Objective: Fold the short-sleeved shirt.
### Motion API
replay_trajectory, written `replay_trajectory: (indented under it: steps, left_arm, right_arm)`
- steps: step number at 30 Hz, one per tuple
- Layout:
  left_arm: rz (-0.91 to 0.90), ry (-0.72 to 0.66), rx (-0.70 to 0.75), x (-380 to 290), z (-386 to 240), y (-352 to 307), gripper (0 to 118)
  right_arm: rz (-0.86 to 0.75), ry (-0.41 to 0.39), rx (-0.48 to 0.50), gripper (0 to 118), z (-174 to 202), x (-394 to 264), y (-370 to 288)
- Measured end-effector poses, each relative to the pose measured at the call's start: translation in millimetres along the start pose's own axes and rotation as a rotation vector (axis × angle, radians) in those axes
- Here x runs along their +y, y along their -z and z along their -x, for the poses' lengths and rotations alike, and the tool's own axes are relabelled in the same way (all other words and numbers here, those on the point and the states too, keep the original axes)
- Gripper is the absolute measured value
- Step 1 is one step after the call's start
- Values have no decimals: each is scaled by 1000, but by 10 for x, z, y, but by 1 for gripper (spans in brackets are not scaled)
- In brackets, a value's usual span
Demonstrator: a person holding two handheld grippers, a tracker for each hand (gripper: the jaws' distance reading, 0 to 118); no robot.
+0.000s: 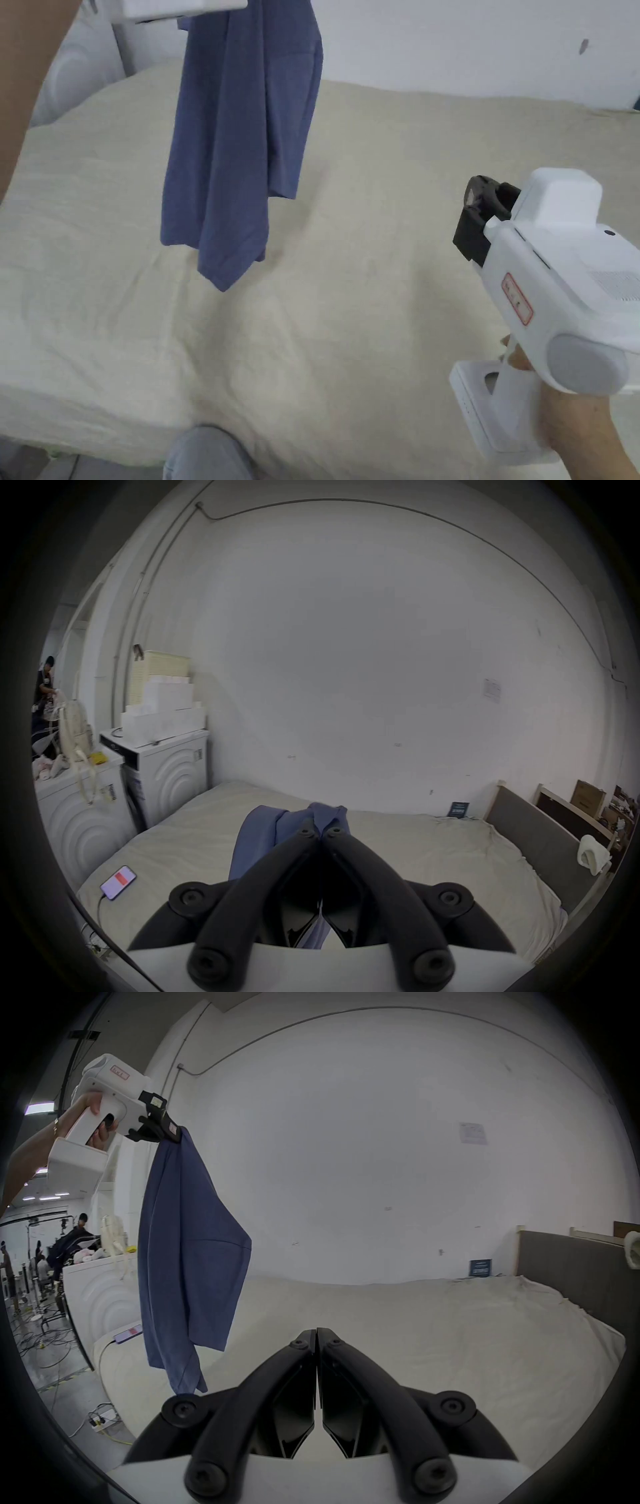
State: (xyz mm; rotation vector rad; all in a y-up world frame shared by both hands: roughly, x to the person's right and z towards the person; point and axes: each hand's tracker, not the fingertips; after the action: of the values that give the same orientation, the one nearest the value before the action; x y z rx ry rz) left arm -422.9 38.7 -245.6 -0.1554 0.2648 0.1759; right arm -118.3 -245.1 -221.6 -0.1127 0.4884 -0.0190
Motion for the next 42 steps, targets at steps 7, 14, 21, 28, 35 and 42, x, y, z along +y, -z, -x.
replay_trajectory:
  steps: [7,14,21,28,35,42]
  left_arm:
    - [98,23,-129,-320,-911,405,0]
    - [306,84,-178,-1293,-1146,1191,0]
    - [550,225,-186,-2679,-1467,1484,0]
    - [774,307,-151,-3897,-1500,1547,0]
    - [802,275,-132,-4212,-1496,1515,0]
    - [717,167,-150,-3922,-1417,1471,80]
  right_arm:
    - [-2,21,-153,0,-597,-1,-355]
    - [22,47,-246,0,-950,-94,-570]
    - [61,67,-297,0,-1121,-252,-587]
    - [110,83,-303,0,-1168,-412,-502]
    - [146,98,-295,0,-1178,-535,-431]
    - [144,99,-287,0,-1158,-510,-423]
